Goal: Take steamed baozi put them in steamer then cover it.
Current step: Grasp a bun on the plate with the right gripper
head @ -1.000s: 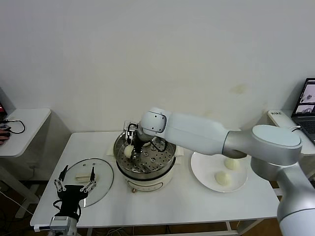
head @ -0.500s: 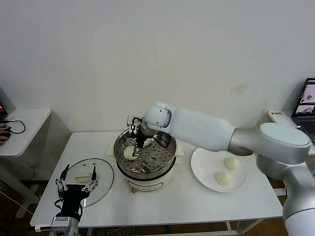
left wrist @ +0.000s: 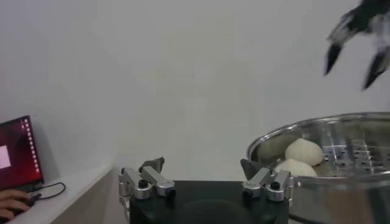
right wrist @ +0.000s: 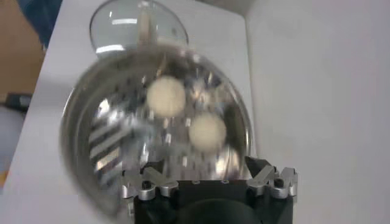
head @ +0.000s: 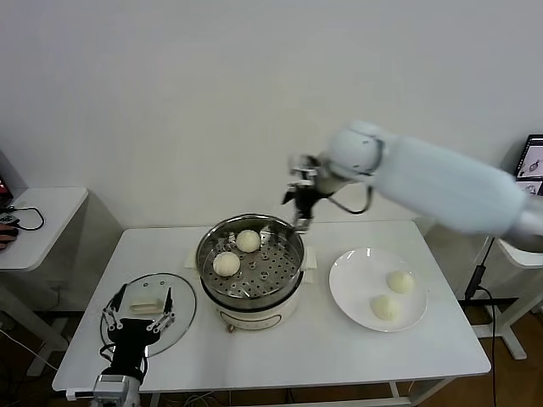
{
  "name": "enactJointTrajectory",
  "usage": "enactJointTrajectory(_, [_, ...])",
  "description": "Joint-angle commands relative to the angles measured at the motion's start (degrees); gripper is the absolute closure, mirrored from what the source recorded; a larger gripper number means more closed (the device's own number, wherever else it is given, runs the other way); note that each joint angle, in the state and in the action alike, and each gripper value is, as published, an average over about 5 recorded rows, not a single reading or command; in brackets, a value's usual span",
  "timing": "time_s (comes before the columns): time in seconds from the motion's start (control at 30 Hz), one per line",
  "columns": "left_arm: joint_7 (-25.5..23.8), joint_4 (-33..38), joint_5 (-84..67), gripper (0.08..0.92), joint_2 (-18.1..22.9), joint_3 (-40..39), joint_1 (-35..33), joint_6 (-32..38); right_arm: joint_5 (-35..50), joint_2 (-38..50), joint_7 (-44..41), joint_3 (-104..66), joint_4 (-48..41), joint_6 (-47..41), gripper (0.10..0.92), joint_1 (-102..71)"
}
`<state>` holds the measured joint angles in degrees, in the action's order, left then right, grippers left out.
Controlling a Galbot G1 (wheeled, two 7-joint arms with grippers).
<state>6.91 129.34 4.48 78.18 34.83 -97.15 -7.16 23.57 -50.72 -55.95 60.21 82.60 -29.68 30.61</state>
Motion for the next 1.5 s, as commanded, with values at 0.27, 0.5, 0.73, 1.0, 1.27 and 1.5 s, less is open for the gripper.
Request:
enactJointTrajectory(0.27, [0.0,-0.7,1.1,0.177,-0.6,-1.3,-0.7,0.1,-24.4,34.1,-6.2,-20.1,11.2,12.0,0.202,-30.2])
enactJointTrajectory(0.5, [0.1,-1.2,1.1,0.177,-0.7,-0.8,-0.8,0.1,-28.0,33.0,-5.3,-22.0,10.0,14.3,0.202,-37.3])
enactJointTrajectory(0.73, [0.1,-1.7,0.7,0.177,-0.7,0.2,-1.1,0.2,-30.2,27.0,-2.6,-22.0,6.6,14.6,0.203,-39.7])
enactJointTrajectory(1.0, [0.1,-1.8,0.5,0.177,-0.5,1.4,-1.4,0.2,-31.7,20.6,-2.4,-21.0,1.4,15.6,0.203,-39.6])
enactJointTrajectory(1.27, [0.1,-2.2,0.4,0.177,-0.1,1.8,-1.2,0.2,-32.1,16.5,-2.3,-19.9,-0.8,15.4,0.202,-40.1])
enactJointTrajectory(1.5, [0.1,-2.4,0.4,0.177,-0.2,1.9,-1.2,0.2,-32.6,14.7,-2.1,-19.7,-2.1,14.8,0.203,-40.6])
